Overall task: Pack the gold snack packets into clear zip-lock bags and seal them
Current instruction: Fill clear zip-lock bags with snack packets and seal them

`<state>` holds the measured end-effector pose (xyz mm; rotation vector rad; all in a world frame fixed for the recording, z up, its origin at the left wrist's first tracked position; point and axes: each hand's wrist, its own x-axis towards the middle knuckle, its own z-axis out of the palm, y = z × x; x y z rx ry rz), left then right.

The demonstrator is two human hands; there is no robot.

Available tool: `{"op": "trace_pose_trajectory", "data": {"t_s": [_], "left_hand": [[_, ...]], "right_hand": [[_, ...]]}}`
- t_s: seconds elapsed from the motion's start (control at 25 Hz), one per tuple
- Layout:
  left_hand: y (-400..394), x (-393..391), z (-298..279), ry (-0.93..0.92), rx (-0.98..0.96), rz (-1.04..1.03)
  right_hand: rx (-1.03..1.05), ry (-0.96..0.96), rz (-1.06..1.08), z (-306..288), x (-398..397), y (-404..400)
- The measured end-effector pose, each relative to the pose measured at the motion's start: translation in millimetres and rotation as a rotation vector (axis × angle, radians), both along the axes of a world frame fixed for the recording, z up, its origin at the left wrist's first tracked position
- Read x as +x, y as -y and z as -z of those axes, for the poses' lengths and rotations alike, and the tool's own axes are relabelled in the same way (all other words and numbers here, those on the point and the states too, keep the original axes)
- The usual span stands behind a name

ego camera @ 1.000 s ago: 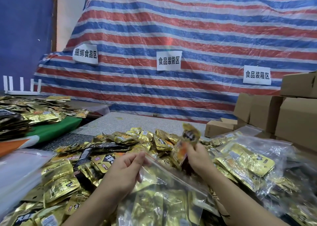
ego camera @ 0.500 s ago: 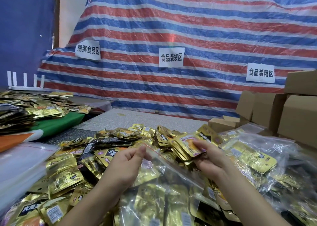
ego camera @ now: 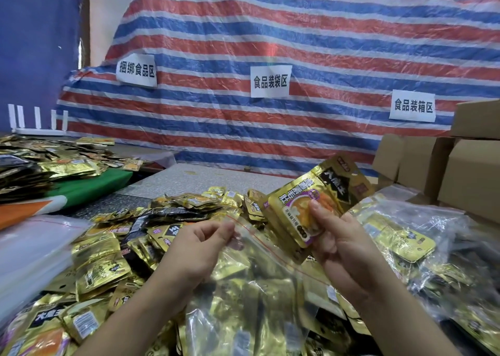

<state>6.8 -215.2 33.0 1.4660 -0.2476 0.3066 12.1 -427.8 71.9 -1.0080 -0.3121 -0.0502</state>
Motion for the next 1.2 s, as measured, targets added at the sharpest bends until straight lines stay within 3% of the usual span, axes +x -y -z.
{"op": "trace_pose_trajectory", "data": {"t_s": [0.12, 0.28, 0.44, 0.56, 0.68, 0.96, 1.2], "left_hand": [[-1.9, 1.6, 0.4, -0.024, -0.041, -0.001], [-3.8, 3.3, 2.1, -0.043, -0.005, -0.008], [-1.7, 1.6, 2.8, -0.029, 0.041, -0.007], [2.3, -3.7, -1.7, -0.038, 0.038, -0.001], [3.3, -8.4, -5.6, -0.051, 0.014, 0.018], [-0.5, -7.9, 0.2, -0.067, 0.021, 0.019], [1.2, -10.8, -0.9, -0.039, 0.121, 0.044]], "right_hand": [[-0.264, 0.037, 0.136, 5.0, -0.9, 2.9], [-0.465, 0.075, 0.083, 7.1, -3.8, 7.6], [-0.519, 0.075, -0.04, 5.4, -5.1, 10.9], [-0.562, 0.068, -0.019, 7.2, -4.6, 9.5], [-0.524, 0.044, -0.018, 7.7, -3.7, 11.7], [-0.437, -0.056, -0.23, 17.7, -6.8, 11.1], [-0.635, -0.039, -0.255, 9.5, -14.3, 7.7]]}}
